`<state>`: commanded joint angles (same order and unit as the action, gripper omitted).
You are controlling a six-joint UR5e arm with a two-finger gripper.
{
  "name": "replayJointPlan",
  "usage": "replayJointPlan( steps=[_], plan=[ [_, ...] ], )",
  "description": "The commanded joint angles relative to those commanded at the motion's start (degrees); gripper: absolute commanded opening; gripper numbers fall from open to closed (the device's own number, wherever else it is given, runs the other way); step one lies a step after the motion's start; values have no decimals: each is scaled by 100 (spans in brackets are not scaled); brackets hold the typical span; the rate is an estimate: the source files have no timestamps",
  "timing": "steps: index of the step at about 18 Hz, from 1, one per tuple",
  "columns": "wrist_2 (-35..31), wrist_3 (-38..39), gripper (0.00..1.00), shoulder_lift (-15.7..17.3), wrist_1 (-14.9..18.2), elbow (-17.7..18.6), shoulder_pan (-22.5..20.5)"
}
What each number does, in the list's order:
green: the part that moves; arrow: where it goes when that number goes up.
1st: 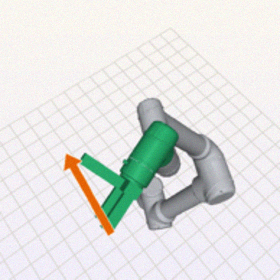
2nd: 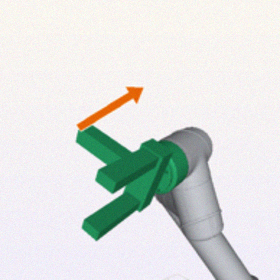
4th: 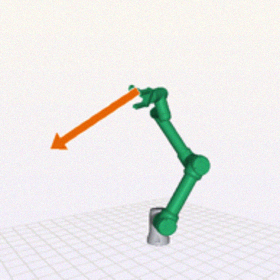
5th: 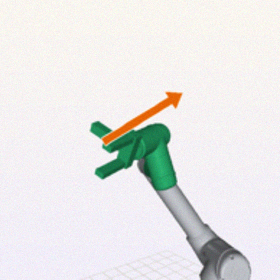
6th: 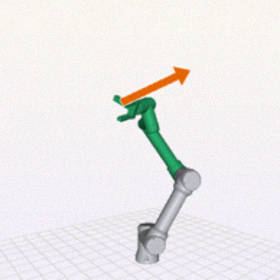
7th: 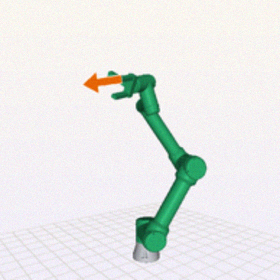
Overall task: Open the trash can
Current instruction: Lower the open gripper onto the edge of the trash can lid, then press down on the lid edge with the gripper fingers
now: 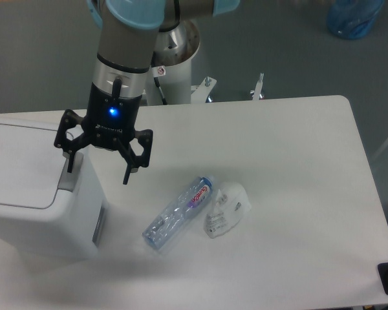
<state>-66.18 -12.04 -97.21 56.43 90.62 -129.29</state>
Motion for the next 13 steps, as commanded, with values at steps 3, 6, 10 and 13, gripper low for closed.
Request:
replayJointPlan(
  steps=[3,6,10,13],
  plan=[
    [-210,0,100,-35,-9,18,0],
    [-229,9,100,-114,-9,18,0],
    [-255,105,100,-88,35,26,0],
    [-299,263,100,-106,44,-9,0]
  ],
)
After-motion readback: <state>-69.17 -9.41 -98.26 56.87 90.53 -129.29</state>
